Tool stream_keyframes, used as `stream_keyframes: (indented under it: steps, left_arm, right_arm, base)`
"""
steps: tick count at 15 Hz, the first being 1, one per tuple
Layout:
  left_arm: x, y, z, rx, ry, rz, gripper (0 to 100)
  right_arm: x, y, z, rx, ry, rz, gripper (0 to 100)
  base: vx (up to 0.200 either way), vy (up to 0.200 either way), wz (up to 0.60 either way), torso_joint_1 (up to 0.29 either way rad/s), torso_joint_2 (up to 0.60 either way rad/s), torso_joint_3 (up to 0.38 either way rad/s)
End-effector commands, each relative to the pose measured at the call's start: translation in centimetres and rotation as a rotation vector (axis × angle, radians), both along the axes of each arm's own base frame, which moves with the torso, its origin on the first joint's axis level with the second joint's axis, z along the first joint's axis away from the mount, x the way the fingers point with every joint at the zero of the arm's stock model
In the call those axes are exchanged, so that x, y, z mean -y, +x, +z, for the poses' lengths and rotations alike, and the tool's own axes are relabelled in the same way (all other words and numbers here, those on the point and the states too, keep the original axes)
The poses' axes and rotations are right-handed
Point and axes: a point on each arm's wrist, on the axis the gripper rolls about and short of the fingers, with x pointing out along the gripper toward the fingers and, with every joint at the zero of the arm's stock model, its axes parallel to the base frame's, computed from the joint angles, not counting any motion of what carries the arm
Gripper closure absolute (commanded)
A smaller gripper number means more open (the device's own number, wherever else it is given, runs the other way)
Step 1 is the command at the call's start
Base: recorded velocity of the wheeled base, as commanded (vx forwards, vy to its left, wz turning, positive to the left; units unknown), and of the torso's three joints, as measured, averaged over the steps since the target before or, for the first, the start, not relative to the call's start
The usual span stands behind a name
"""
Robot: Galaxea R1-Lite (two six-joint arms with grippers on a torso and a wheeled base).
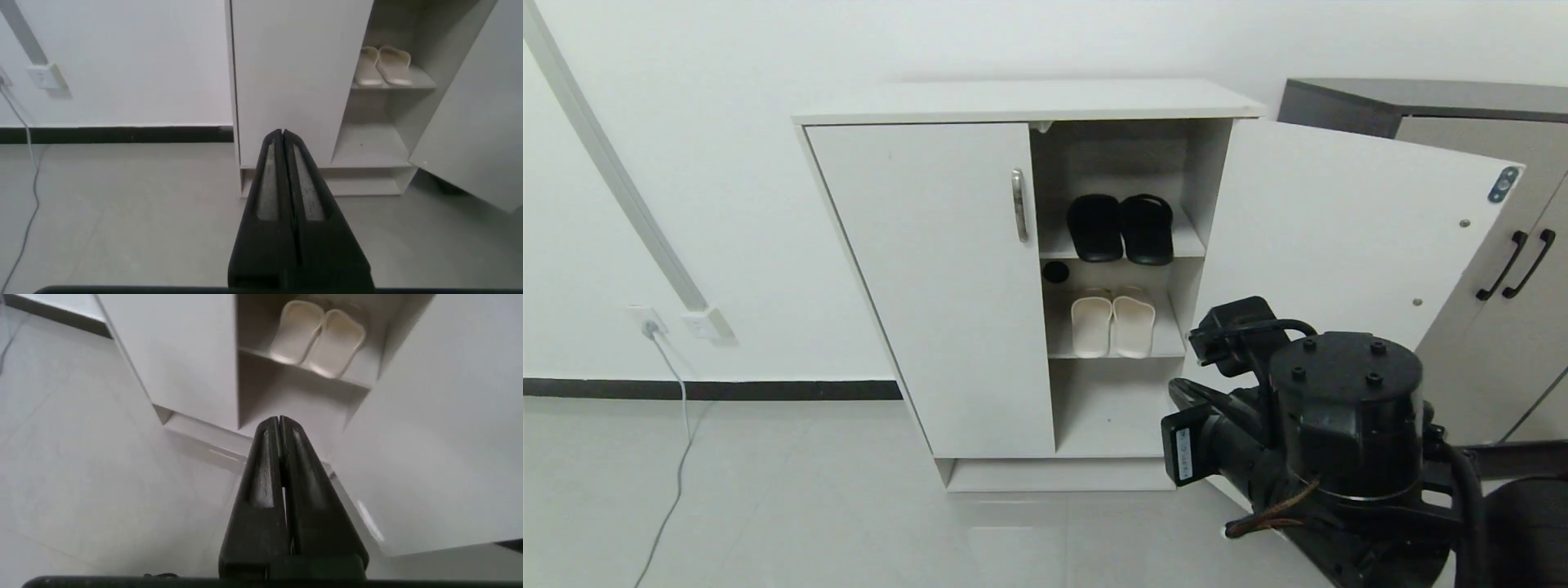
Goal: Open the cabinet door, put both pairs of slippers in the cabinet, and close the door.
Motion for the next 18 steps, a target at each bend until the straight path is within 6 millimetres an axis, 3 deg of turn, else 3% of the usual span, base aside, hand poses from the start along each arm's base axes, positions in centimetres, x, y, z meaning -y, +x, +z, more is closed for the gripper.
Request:
stream_keyframes:
  steps: [1, 18]
  left_arm:
    - [0.00, 0.00, -0.02, -0.001, -0.001, 0.001, 100]
    - [0.00, 0.00, -0.02, -0.001, 0.001, 0.001, 100]
  right_arm:
    - [0.03, 0.03, 0.01, 0.000, 0.000, -0.001, 100]
    - [0.31, 0.63, 0.07, -0.001, 0.003, -0.009, 100]
  base:
    - [0.000, 0.000, 0.00, 0.027, -0.53, -0.369]
    - [0.000, 0.000, 0.00, 0.148, -0.48, -0.334]
